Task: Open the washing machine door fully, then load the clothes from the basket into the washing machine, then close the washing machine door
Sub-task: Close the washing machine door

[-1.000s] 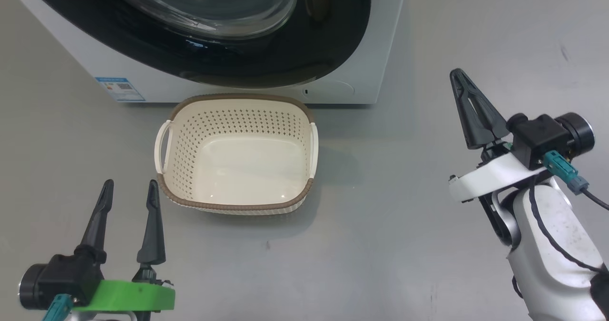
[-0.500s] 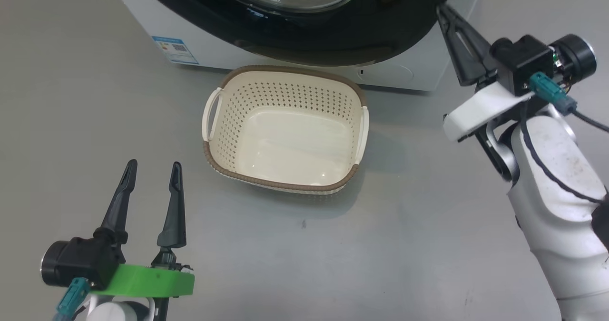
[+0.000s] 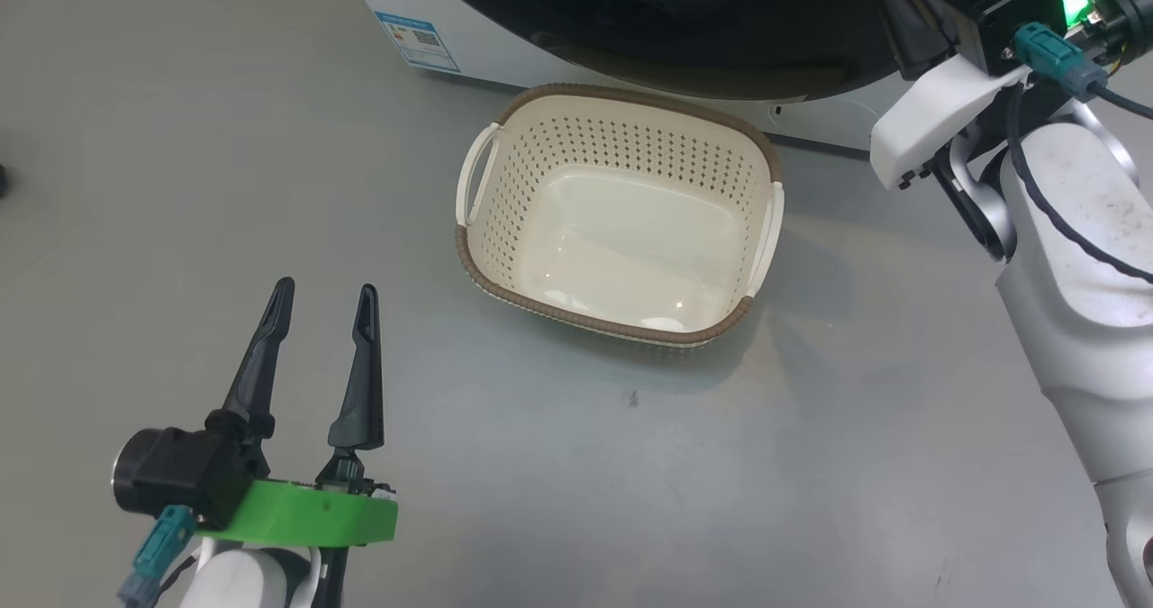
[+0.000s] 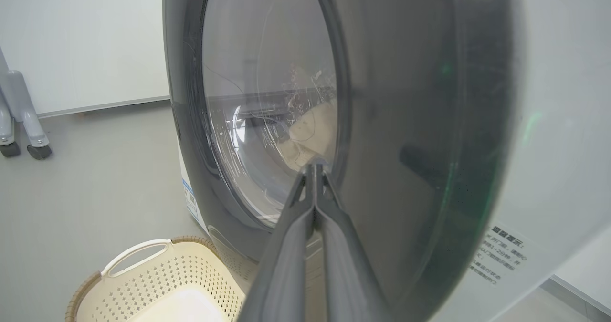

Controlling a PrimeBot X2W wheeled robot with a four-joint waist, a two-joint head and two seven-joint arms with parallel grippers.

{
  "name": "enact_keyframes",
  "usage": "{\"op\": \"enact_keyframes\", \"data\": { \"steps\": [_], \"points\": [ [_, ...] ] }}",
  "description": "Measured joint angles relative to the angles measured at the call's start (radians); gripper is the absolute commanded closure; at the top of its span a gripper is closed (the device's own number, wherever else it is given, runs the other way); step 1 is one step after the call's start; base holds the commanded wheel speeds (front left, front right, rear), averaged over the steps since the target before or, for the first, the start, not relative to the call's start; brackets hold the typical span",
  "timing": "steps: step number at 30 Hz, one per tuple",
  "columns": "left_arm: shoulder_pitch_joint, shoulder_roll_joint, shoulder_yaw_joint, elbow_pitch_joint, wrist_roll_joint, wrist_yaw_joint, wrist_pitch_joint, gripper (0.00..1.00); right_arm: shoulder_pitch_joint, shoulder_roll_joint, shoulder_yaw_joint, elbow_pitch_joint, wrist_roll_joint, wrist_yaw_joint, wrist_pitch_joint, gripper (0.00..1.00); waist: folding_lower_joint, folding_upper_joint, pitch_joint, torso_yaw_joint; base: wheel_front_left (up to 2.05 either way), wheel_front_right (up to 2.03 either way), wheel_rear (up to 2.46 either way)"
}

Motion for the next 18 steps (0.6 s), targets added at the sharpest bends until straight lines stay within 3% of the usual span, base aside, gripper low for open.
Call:
{"op": "enact_keyframes", "data": {
  "steps": [18],
  "points": [
    [-0.010, -0.023, 0.007, 0.022, 0.012, -0.023, 0.000, 0.00, -0.161, -0.051, 0.007, 0.142, 0.049, 0.009, 0.008, 1.00, 0.0000, 0.0000, 0.031, 0.060, 0.00, 0.00, 0.00]
  ]
}}
